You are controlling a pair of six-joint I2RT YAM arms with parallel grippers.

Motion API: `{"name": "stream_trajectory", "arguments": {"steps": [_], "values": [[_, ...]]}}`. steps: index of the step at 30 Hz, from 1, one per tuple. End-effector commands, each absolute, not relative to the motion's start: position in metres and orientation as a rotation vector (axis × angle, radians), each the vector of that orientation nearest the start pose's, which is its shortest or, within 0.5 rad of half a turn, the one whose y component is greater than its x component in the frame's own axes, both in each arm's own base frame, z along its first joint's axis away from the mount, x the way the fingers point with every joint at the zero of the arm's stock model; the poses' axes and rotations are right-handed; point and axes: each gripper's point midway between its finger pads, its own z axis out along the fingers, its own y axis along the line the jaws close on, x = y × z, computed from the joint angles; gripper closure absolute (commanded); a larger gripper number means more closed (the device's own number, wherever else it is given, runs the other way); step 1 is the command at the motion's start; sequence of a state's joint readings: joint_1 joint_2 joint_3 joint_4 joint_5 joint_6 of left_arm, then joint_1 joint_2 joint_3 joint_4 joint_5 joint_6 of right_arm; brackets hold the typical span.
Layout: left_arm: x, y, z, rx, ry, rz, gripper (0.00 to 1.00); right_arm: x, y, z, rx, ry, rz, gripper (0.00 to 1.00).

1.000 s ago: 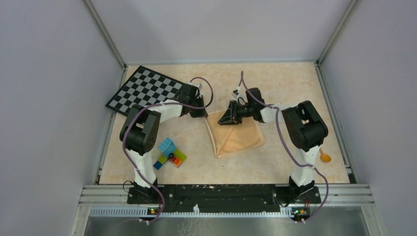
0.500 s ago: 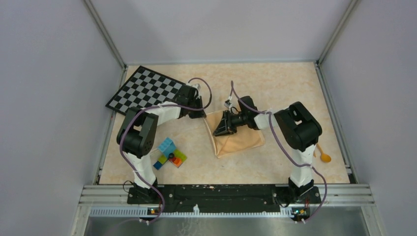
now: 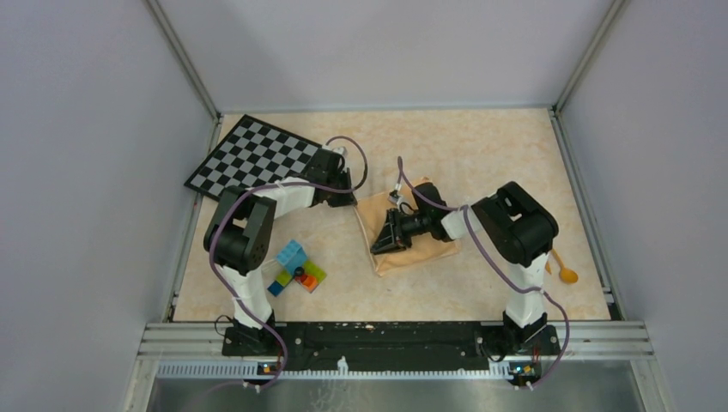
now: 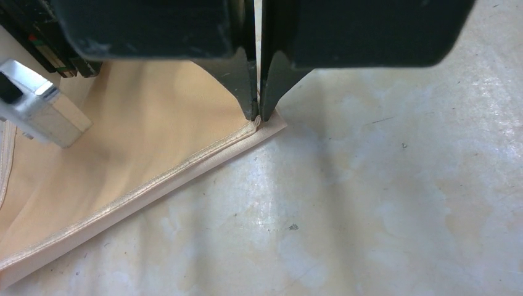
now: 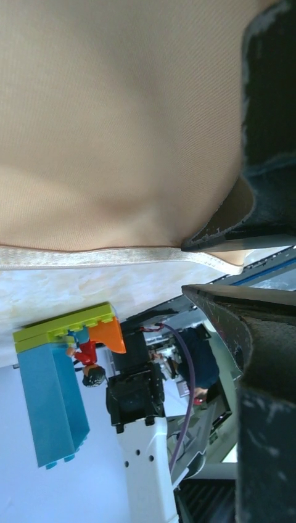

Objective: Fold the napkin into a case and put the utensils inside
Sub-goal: Smooth out the upper triangle-folded napkin at the center of the board.

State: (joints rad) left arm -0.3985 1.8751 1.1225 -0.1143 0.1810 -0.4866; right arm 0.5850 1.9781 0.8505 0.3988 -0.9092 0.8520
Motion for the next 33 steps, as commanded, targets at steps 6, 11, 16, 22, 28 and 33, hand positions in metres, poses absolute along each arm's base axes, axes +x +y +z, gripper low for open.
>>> {"name": "stream_trajectory", "arguments": {"steps": [6, 11, 16, 22, 28, 33], "values": [[0.39, -0.216, 0.01, -0.04, 2.546, -0.586, 1.0, 0.212, 0.343, 0.045, -0.28, 2.54, 1.739, 0.74], [0.389, -0.216, 0.008, -0.043, 2.551, -0.593, 1.0, 0.193, 0.331, 0.033, -0.271, 2.59, 1.721, 0.74], [0.387, -0.218, 0.009, -0.04, 2.551, -0.607, 1.0, 0.191, 0.326, 0.052, -0.314, 2.56, 1.679, 0.74], [0.386, -0.216, 0.01, -0.036, 2.552, -0.599, 1.0, 0.212, 0.338, 0.085, -0.372, 2.485, 1.655, 0.72], [0.385, -0.217, 0.01, -0.036, 2.553, -0.604, 1.0, 0.21, 0.359, 0.07, -0.361, 2.494, 1.751, 0.72], [0.386, -0.216, 0.009, -0.036, 2.553, -0.599, 1.0, 0.191, 0.365, 0.048, -0.365, 2.556, 1.753, 0.72]]}}
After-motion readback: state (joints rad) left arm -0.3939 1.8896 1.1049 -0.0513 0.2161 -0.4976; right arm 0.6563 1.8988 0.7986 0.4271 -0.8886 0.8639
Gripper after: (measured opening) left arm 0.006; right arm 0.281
